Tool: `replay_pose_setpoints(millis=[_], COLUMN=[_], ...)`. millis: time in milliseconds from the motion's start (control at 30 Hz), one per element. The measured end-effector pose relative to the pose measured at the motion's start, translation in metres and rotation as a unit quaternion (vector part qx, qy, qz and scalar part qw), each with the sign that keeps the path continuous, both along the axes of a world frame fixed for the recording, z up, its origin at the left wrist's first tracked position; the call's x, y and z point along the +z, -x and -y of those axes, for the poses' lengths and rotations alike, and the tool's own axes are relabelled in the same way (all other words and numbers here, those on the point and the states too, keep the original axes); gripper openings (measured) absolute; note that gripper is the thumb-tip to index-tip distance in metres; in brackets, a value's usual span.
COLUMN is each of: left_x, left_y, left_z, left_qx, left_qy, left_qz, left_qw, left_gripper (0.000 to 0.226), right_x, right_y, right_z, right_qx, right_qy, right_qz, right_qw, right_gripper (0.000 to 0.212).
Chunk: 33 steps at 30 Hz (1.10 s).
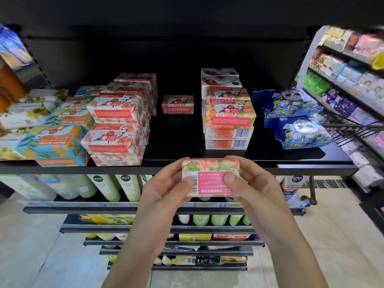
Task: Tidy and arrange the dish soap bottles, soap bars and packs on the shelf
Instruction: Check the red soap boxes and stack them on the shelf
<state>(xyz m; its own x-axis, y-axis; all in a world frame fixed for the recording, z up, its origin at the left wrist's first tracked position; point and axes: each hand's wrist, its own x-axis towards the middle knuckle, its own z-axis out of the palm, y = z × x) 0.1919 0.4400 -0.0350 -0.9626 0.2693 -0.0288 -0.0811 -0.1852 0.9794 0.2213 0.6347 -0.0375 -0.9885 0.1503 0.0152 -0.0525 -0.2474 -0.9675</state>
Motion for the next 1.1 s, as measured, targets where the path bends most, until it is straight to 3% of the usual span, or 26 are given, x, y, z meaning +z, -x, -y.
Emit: replay_pose_setpoints(millis=[333, 633, 867, 967, 1100], left_x=[0.001, 0.003, 0.003, 0.001, 0.000], left_y=[-0.003, -0.005, -0.005, -0.005, -0.006], left_z=[-0.001, -0.002, -0.002, -0.001, -0.002], left_qx=[-0.019, -0.006, 0.011, 0.019, 0.028], left_qy=[0.003, -0.006, -0.023, -0.030, -0.036], left_qz=[0.007, 0.029, 0.026, 0.029, 0.032], left_qw=[1.000, 1.000, 0.999, 0.999, 0.998], left_gripper=[0.050, 0.046, 0.043, 0.055, 0.055], right_x=[-0.003, -0.005, -0.001, 0.000, 0.003], right_y=[-0.004, -0.008, -0.010, -0.010, -0.011], right_z=[-0.003, -0.003, 0.001, 0.004, 0.008], right_qx=[0.005, 0.042, 0.009, -0.021, -0.028], right_qy=[-0.016, -0.009, -0.031, -0.061, -0.085], right_qz=[-0.100, -0.121, -0.037, 0.031, 0.057], right_qw=[0.995, 0.992, 0.999, 0.997, 0.994], right_gripper=[0.065, 0.047, 0.058, 0.062, 0.063])
